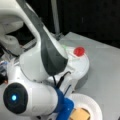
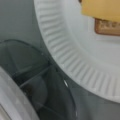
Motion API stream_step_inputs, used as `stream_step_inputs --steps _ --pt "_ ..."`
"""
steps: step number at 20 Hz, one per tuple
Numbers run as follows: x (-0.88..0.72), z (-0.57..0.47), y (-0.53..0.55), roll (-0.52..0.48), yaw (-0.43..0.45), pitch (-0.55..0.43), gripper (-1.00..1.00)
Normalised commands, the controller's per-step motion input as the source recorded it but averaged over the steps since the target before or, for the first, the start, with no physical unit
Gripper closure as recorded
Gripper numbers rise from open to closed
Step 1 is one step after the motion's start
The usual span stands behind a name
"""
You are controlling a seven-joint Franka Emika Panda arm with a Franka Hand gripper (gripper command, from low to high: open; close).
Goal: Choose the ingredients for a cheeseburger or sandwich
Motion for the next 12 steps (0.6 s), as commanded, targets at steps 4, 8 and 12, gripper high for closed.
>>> stream_step_inputs --steps 4,8,12 --pt "-0.66 0.16 0.68 -0.484 -0.123 -0.092 -1.0" --pt "-0.74 0.09 0.65 -0.474 -0.17 -0.162 -1.0" --pt "-0.73 0.03 0.45 -0.49 -0.214 -0.151 -1.0"
